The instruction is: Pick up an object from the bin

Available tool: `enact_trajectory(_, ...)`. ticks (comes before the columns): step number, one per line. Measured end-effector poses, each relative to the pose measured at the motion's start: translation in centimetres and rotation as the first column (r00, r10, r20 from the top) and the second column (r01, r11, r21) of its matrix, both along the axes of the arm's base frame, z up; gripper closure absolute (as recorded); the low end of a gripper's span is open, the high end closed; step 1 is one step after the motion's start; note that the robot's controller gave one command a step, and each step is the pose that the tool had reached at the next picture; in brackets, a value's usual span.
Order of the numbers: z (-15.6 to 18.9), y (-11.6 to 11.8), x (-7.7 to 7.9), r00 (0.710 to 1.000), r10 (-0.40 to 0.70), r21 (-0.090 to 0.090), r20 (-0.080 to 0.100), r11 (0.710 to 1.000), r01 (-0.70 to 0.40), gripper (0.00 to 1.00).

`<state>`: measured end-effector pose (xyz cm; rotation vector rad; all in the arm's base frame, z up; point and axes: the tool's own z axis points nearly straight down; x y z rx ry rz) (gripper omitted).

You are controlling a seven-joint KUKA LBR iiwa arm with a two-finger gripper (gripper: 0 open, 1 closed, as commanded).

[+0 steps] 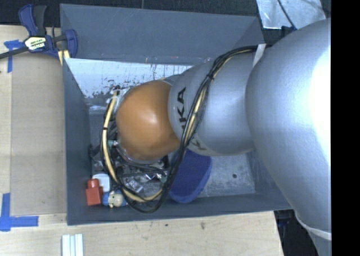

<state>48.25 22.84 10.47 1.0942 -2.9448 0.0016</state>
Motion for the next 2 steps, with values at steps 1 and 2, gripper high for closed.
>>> enact_trajectory(1,-3.5,-2.0,13.8,0.796,-0.606,0.001,0.000,0.796,0.606,0.00)
enact_trajectory(2,-3.3,-5.0,11.8,0.821,-0.571,0.007,0.002,0.821,0.571,0.00)
